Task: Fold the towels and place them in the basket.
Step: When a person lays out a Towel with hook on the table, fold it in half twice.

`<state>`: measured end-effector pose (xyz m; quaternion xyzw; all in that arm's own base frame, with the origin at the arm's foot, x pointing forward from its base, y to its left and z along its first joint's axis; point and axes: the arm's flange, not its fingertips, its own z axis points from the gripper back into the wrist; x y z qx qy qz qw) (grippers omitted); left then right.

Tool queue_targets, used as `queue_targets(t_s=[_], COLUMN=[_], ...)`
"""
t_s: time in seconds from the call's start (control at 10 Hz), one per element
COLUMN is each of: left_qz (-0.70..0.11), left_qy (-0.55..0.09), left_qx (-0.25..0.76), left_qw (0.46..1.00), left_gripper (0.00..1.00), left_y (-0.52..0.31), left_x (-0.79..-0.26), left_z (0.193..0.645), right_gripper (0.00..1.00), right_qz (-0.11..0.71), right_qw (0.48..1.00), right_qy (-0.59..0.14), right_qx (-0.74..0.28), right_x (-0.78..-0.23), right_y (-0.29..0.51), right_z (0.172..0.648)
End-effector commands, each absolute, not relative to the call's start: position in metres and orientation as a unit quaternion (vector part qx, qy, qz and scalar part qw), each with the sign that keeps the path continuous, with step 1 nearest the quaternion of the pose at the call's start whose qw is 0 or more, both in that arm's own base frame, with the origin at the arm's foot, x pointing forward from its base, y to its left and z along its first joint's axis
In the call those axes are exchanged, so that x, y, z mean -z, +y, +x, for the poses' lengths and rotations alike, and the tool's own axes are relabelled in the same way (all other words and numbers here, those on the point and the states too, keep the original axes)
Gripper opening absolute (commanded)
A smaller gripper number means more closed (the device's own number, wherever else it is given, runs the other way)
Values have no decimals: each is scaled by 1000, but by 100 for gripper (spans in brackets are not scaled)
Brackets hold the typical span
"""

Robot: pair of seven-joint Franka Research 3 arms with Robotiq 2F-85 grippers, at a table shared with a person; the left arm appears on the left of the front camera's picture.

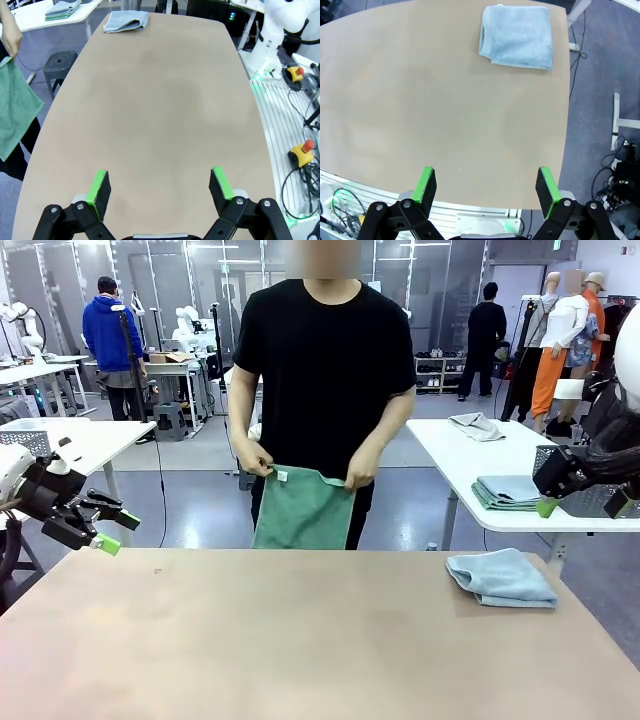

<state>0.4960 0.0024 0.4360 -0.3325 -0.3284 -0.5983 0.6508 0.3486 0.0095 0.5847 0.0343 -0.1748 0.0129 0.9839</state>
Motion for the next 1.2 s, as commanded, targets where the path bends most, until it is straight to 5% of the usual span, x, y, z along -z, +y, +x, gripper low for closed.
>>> queue_targets(t_s=[0.0, 1.1], left_qz=[-331, -331], left_qy=[-327, -327], left_qx=[600, 600], left_qw=[651, 651], left_gripper=[100, 100], left_y=[3, 3], left_x=[-437, -437], left_z=[496, 496], right_gripper=[100, 100], right_qz=[37, 37], right_qw=[984, 984], right_qy=[-174, -174], right_qx=[-2, -2], right_x=[-586, -586], right_y=[10, 10], right_z=[350, 350])
